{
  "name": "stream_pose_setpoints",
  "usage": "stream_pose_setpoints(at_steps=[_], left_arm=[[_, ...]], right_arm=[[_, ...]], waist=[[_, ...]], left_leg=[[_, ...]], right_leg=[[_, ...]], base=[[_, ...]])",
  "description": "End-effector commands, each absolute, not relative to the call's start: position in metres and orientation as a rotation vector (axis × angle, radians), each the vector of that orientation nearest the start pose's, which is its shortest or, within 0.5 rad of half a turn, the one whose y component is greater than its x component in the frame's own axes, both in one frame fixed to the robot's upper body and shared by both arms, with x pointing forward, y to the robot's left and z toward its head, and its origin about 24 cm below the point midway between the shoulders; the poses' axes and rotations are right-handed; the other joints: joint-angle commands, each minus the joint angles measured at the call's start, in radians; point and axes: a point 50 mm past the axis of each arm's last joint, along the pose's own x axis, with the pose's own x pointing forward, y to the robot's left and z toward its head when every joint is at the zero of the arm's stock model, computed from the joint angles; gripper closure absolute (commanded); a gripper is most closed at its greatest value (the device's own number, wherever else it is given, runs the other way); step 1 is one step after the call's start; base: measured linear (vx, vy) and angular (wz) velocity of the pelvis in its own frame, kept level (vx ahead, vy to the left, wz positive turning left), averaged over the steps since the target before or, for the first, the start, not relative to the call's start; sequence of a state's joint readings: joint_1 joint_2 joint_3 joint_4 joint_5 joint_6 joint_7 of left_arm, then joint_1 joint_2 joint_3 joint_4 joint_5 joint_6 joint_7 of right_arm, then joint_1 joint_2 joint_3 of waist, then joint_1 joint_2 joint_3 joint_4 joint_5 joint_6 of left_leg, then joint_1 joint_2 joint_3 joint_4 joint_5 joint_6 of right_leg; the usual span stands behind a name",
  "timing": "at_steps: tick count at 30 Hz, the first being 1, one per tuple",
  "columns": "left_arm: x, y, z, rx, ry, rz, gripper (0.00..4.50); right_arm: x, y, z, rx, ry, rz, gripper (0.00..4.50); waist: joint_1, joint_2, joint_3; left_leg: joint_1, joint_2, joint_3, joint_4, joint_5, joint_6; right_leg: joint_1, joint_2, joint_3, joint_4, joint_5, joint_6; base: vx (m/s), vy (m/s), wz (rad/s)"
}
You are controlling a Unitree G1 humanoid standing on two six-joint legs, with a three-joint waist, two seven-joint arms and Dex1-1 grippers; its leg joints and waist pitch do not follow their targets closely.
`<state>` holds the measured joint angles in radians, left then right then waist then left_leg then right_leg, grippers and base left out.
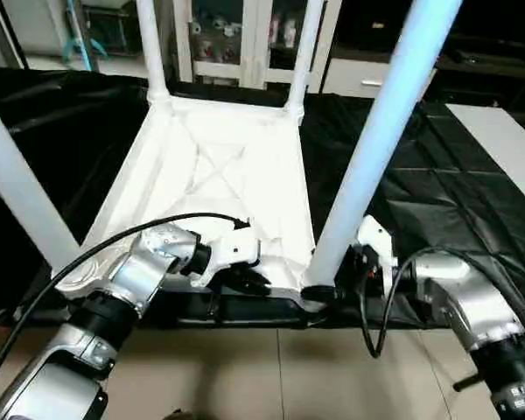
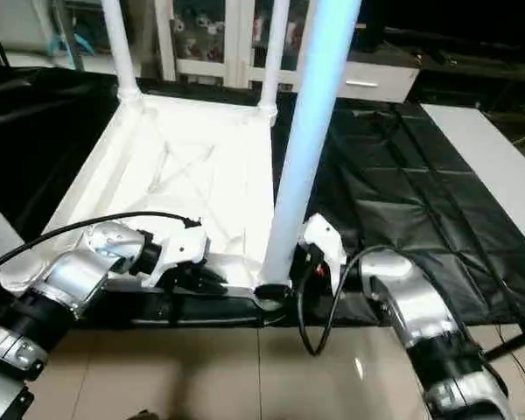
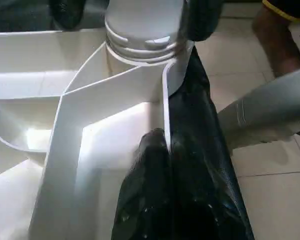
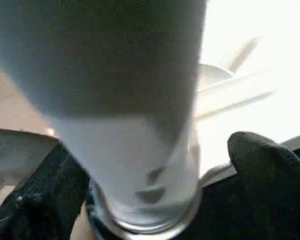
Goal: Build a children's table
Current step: Rotate leg to tighten
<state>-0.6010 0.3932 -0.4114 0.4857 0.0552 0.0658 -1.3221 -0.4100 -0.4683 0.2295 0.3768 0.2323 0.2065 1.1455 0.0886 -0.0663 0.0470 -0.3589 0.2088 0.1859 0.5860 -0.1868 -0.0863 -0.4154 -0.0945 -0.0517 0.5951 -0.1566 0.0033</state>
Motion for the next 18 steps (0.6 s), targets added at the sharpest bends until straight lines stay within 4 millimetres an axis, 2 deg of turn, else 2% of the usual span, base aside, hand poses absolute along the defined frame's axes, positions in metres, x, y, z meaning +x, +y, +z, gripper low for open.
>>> stream_pose_setpoints(at_steps=[1, 4, 11, 15, 16, 18], left_arm=[[0.2942, 0.1025, 0.0482, 0.59, 0.501, -1.637, 4.5], [0.2941, 0.1033, 0.0476, 0.592, 0.506, -1.633, 4.5], [0.2931, 0.1068, 0.0454, 0.594, 0.523, -1.625, 4.5], [0.293, 0.1073, 0.0446, 0.594, 0.532, -1.623, 4.5], [0.293, 0.1076, 0.0448, 0.593, 0.533, -1.623, 4.5], [0.293, 0.1088, 0.0446, 0.594, 0.539, -1.623, 4.5]], right_arm=[[0.2936, -0.1565, 0.0508, -0.208, 0.379, 1.273, 0.21], [0.2938, -0.1568, 0.0518, -0.202, 0.374, 1.289, 0.56], [0.291, -0.1596, 0.0509, -0.164, 0.378, 1.34, 1.25], [0.2898, -0.1594, 0.0475, -0.14, 0.385, 1.354, 1.48], [0.2895, -0.1592, 0.0469, -0.135, 0.388, 1.357, 1.69], [0.2893, -0.1586, 0.0462, -0.131, 0.389, 1.36, 1.69]], waist=[[-0.008, 0.002, -0.059], [-0.006, -0.001, -0.06], [-0.006, 0.001, -0.061], [-0.004, 0.0, -0.062], [-0.004, 0.002, -0.062], [-0.004, 0.001, -0.063]], left_leg=[[0.009, 0.023, 0.0, -0.075, -0.255, 0.018], [0.008, 0.023, -0.001, -0.074, -0.245, 0.024], [0.008, 0.023, 0.0, -0.072, -0.23, 0.034], [0.01, 0.023, 0.0, -0.071, -0.223, 0.035], [0.01, 0.023, 0.0, -0.071, -0.221, 0.036], [0.009, 0.023, 0.0, -0.071, -0.217, 0.037]], right_leg=[[0.044, -0.041, 0.032, -0.059, -0.234, -0.214], [0.046, -0.042, 0.033, -0.059, -0.239, -0.211], [0.047, -0.04, 0.032, -0.056, -0.212, -0.221], [0.047, -0.04, 0.032, -0.054, -0.201, -0.23], [0.047, -0.039, 0.032, -0.053, -0.194, -0.233], [0.048, -0.039, 0.031, -0.052, -0.186, -0.234]], base=[[0.0, 0.0, 0.0], [0.0, 0.0, 0.0], [0.0, 0.0, 0.0], [0.0, 0.0, 0.0], [0.0, 0.0, 0.0], [0.0, 0.0, 0.0]])
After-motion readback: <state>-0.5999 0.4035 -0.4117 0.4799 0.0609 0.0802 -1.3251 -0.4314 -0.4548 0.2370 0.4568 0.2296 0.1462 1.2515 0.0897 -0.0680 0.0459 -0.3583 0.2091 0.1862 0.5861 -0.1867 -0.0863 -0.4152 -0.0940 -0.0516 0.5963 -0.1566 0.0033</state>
